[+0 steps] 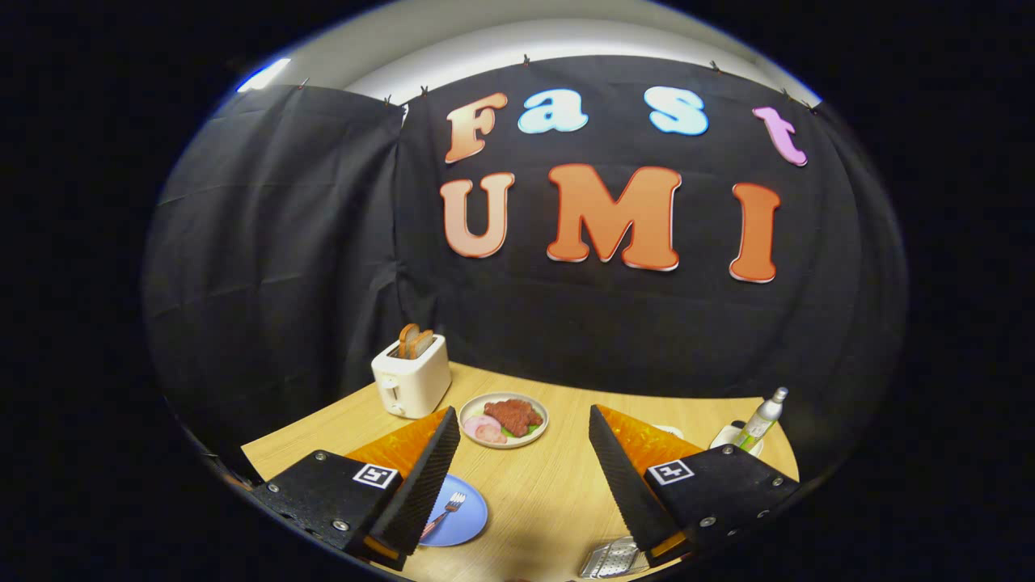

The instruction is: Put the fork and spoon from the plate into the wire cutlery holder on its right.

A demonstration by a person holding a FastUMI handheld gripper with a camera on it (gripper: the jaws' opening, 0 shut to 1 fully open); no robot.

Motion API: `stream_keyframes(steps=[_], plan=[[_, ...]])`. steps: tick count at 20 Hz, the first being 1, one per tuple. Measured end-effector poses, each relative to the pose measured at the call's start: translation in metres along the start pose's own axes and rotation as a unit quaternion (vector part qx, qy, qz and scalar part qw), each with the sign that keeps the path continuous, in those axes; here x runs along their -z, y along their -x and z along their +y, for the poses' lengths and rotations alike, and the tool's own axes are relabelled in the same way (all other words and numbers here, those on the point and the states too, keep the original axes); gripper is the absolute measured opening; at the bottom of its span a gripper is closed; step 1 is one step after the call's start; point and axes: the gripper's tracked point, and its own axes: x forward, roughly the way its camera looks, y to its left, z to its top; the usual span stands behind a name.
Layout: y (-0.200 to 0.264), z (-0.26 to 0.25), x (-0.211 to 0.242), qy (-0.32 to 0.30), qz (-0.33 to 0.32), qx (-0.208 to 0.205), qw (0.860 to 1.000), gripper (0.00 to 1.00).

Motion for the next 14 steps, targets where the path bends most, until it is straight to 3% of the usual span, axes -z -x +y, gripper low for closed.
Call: stream_keyframes(steps=[4, 8, 11, 14], plan=[[-0.027, 0.041, 0.045, 0.012, 0.076, -0.033, 0.996, 0.96], [-0.043, 0.085, 0.109, -0.023, 0.2, -0.056, 0.978, 0.97], [-0.048, 0.099, 0.16, -0.046, 0.292, -0.041, 0.954, 0.96], [-0.044, 0.104, 0.207, -0.058, 0.387, -0.013, 0.92, 0.91]])
